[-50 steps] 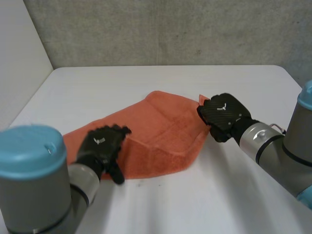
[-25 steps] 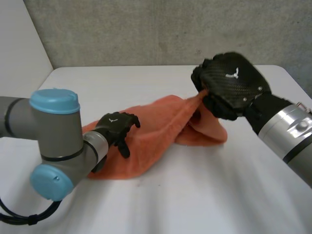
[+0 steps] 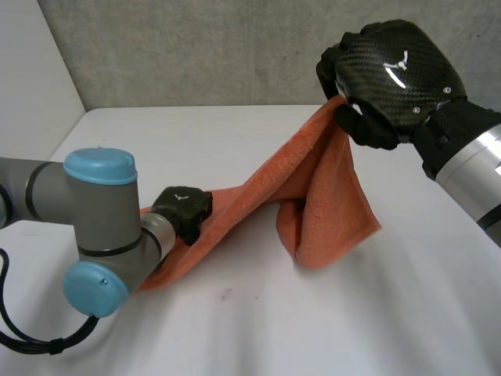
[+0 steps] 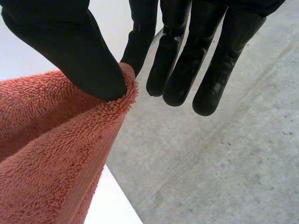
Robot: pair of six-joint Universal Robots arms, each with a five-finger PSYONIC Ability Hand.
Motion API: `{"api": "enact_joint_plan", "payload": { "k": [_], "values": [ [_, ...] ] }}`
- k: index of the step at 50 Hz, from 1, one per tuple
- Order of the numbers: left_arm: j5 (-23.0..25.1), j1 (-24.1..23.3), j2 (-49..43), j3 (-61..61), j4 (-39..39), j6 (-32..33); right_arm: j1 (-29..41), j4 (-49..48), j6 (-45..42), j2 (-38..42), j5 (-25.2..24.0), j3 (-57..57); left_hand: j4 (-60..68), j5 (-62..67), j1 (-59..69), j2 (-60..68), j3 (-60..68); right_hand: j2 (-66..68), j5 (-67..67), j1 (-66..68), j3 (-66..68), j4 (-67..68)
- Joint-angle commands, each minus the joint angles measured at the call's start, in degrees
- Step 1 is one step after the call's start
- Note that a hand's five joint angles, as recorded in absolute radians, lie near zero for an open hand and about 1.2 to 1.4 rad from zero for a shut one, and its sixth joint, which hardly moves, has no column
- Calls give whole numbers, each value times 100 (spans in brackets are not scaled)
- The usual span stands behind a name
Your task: Fold the laundry
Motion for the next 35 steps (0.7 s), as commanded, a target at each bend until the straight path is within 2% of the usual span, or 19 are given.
{"api": "enact_joint_plan", "payload": {
  "k": [1,5,10,14,16,22,24,27,29,30,31,32,34,35],
  "values": [
    [-114,156,346,-87,2,-53,-13,37,-61,199,326,-165,1224,1259,1360,1212,1218,1225,1303,2373,1189,1164],
    [-158,279,549,-140,11,-89,-83,176,-105,681,468,-305,1224,1259,1360,1212,1218,1225,1303,2373,1189,1164],
    [-492,762,1154,-332,28,-203,-198,510,-228,1033,372,-402,1224,1259,1360,1212,1218,1225,1303,2373,1189,1164],
    [-484,824,1314,-508,28,-186,-180,740,-518,1202,362,-420,1224,1259,1360,1212,1218,1225,1303,2373,1189,1164],
    [-475,824,1340,-605,37,-185,-163,897,-842,1534,362,-481,1224,1259,1360,1212,1218,1225,1303,2373,1189,1164],
    [-484,824,1121,-614,266,-168,-145,977,-1028,2151,424,-895,1224,1259,1360,1212,1218,1225,1303,2373,1189,1164],
    [-475,824,971,-509,459,-159,-145,934,-1011,2588,512,-1393,1224,1259,1360,1212,1218,1225,1303,2373,1189,1164],
    [-492,824,760,10,898,-203,-145,907,-984,2819,529,-1765,1224,1259,1360,1212,1218,1225,1303,2373,1189,1164],
    [-536,824,743,631,1370,-229,-128,802,-958,3186,800,-2753,1224,1259,1360,1212,1218,1225,1303,2373,1189,1164],
    [-536,824,743,634,1373,-229,-128,801,-958,3188,802,-2758,1224,1259,1360,1212,1218,1225,1303,2373,1189,1164],
    [-597,824,795,938,1695,-282,-102,662,-949,3275,1037,-3280,1224,1259,1360,1212,1218,1225,1303,2373,1189,1164],
    [-598,824,796,941,1698,-282,-75,417,-940,3284,1222,-3703,1224,1259,1360,1212,1218,1225,1303,2373,1189,1164],
    [-694,754,1049,1309,2546,-466,-31,49,-923,3258,1363,-4020,1224,1259,1360,1212,1218,1225,1303,2373,1189,1164],
    [-694,754,1050,1311,2551,-467,13,-372,-897,3206,1443,-4171,1224,1259,1360,1212,1218,1225,1303,2373,1189,1164]
  ]
}}
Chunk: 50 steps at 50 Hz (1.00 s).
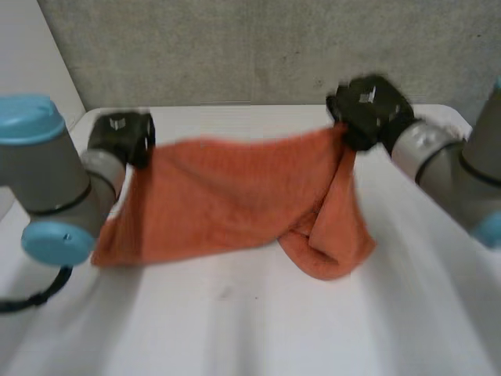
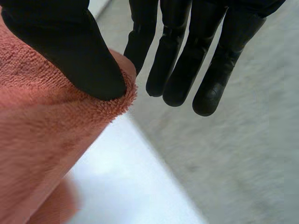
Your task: Fold the laundry
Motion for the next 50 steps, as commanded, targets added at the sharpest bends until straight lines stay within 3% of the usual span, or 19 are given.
{"api": "enact_joint_plan", "payload": {
  "k": [1,2,7,11,16,21,24,27,30,32,33,35,45,50],
  "values": [
    [-258,-29,514,1050,1954,-329,141,-1195,99,219,716,-1838,1030,1069,1202,1023,1030,1225,1300,2355,1182,1164],
    [-381,-2,769,998,2455,-382,176,-1656,160,123,725,-1812,1030,1069,1202,1023,1030,1225,1300,2355,1182,1164],
    [-654,-28,1184,473,3451,-356,203,-2616,475,-385,716,-1112,1030,1069,1202,1023,1030,1225,1300,2355,1182,1164],
    [-690,-28,1308,-110,3471,-356,194,-2697,670,-800,549,-441,1030,1069,1202,1023,1030,1225,1300,2355,1182,1164],
    [-707,-11,1615,-1217,3445,-347,141,-1822,618,-1108,67,805,1030,1069,1202,1023,1030,1225,1300,2355,1182,1164],
    [-663,104,1800,-2655,3322,-338,132,-566,521,-1047,-30,1508,1030,1069,1202,1023,1030,1225,1300,2355,1182,1164],
    [-654,104,1791,-2913,3181,-329,132,-80,503,-1003,-83,1992,1030,1069,1202,1023,1030,1225,1300,2355,1182,1164],
    [-654,104,1730,-3256,2715,-391,150,-69,503,-714,-162,2335,1030,1069,1202,1023,1030,1225,1300,2355,1182,1164],
    [-698,77,1615,-3388,2205,-409,141,-122,503,-572,-215,2433,1030,1069,1202,1023,1030,962,1037,2092,919,901],
    [-690,94,1563,-3449,1864,-417,106,-184,547,-449,-294,2477,1030,1069,1202,1023,1030,-1228,-1153,-98,-1271,-1289],
    [-690,95,1563,-3449,1863,-417,106,-184,547,-449,-294,2477,1030,1069,1202,1023,1030,-1242,-1166,-111,-1285,-1302],
    [-698,104,1563,-3458,1757,-417,-60,-184,556,-466,-286,2425,1030,1069,1202,1023,1030,-3304,-3228,-2173,-3347,-3364],
    [-690,130,1940,-3634,1652,-417,-342,-8,512,-668,-312,1704,1030,1069,1202,1023,1030,-3815,-3740,-2685,-3859,-3876],
    [-690,60,2064,-3739,1643,-417,-369,590,187,-493,-497,1018,1030,1069,1202,1023,1030,-3933,-3858,-2803,-3976,-3994]
  ]
}}
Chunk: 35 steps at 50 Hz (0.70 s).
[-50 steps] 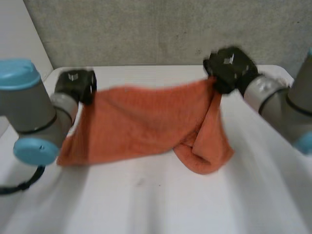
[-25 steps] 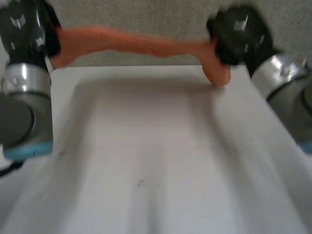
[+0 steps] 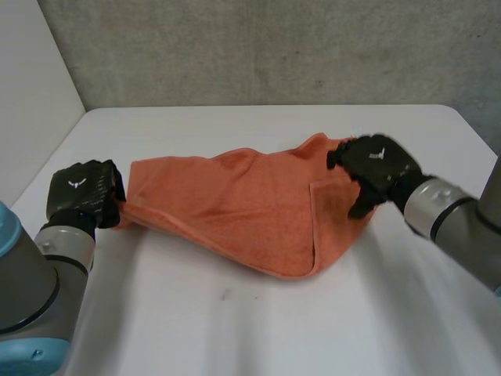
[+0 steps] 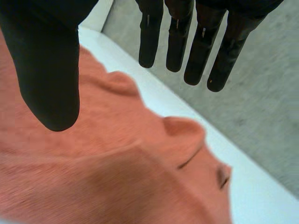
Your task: Fold the laundry
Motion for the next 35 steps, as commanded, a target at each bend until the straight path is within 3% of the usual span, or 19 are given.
{"api": "enact_joint_plan", "payload": {
  "k": [1,10,21,35],
  "values": [
    [4,-77,208,-185,19,2,-17,776,-585,351,-315,-1103,1029,1052,1174,1021,1028,-98,34,304,30,36],
    [4,-174,217,-282,19,2,62,1463,-2220,1827,-430,-2650,1029,1052,1174,1021,1028,154,286,556,283,288],
    [4,-244,252,-334,27,2,62,1481,-2371,3375,-430,-3996,1029,1052,1174,1021,1028,71,203,473,199,205],
    [22,-323,243,-378,36,2,124,1595,-2872,4124,-422,-4788,1029,1052,1174,1021,1028,-872,-740,-470,-743,-738]
  ]
}}
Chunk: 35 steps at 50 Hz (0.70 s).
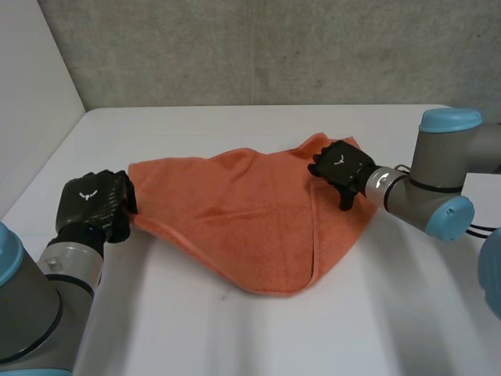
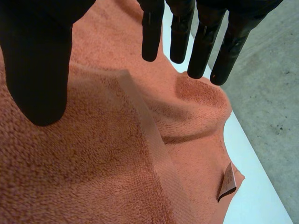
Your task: Fold the laundry
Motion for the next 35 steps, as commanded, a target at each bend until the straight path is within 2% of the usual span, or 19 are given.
{"api": "enact_joint_plan", "payload": {
  "k": [1,22,35],
  "values": [
    [22,-2,-2,-27,0,0,92,123,-245,239,17,-289,1029,1052,1174,1021,1028,-368,-330,-68,-335,-301],
    [22,-2,68,-62,-8,0,118,668,-272,546,8,-711,1029,1052,1174,1021,1028,423,460,722,455,489],
    [22,-10,139,-62,-17,0,110,800,-377,538,-44,-729,1029,1052,1174,1021,1028,2290,2328,2590,2322,2357]
  ]
}}
